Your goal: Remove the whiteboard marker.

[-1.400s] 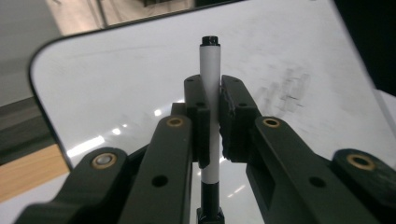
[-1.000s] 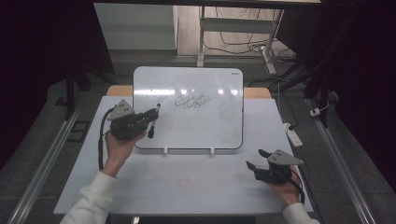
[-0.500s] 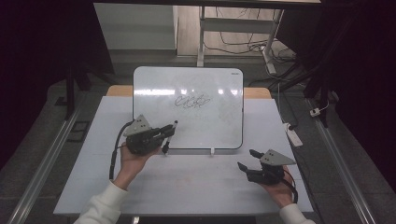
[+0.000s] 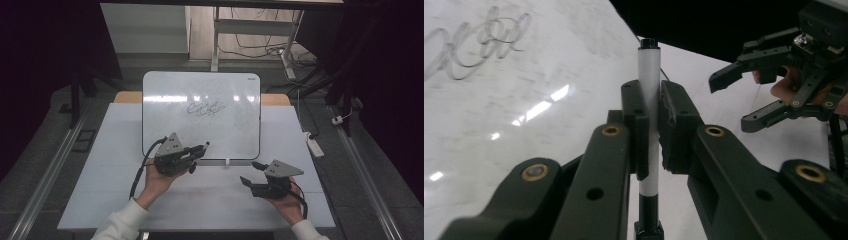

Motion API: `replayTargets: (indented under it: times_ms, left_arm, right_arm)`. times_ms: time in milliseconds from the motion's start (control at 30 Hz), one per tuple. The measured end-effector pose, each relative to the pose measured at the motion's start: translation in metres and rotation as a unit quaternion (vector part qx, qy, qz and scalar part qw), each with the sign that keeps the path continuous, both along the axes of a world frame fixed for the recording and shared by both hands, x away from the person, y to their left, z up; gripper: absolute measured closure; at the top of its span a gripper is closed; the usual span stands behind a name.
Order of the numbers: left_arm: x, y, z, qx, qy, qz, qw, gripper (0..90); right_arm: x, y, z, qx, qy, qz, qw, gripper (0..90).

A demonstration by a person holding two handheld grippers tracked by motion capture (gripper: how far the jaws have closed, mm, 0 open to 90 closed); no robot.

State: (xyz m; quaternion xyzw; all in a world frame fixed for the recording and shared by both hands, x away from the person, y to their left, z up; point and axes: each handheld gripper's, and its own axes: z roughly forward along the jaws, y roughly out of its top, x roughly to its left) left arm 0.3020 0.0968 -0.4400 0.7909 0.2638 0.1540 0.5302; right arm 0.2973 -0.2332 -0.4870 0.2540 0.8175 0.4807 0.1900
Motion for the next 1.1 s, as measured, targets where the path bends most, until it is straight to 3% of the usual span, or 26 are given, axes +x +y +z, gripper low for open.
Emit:
replayTargets:
  times_ms: [367,533,833,1000,1067,1100]
  left_arm:
    - [0.004,-0.023,-0.007,0.007,0.002,-0.018,0.9998,82.1]
    - [0.005,-0.033,-0.010,0.011,0.003,-0.023,0.9997,82.1]
    - [0.002,-0.049,-0.012,0.025,-0.008,-0.031,0.9992,82.0]
    - [0.001,-0.053,-0.012,0.027,-0.011,-0.034,0.9990,82.0]
    - [0.001,-0.054,-0.012,0.027,-0.011,-0.034,0.9990,82.1]
    - [0.001,-0.054,-0.012,0.027,-0.011,-0.033,0.9990,82.1]
  right_arm:
    - [0.003,0.026,0.006,0.029,0.028,0.023,0.9989,31.9]
    - [0.005,0.039,0.010,0.046,0.055,0.031,0.9969,33.4]
    - [0.012,0.063,0.009,0.045,0.089,0.041,0.9941,39.0]
    - [0.018,0.072,0.007,0.052,0.121,0.047,0.9902,49.7]
    - [0.022,0.075,0.006,0.067,0.149,0.051,0.9853,58.0]
    - [0.023,0.075,0.005,0.068,0.154,0.049,0.9845,60.2]
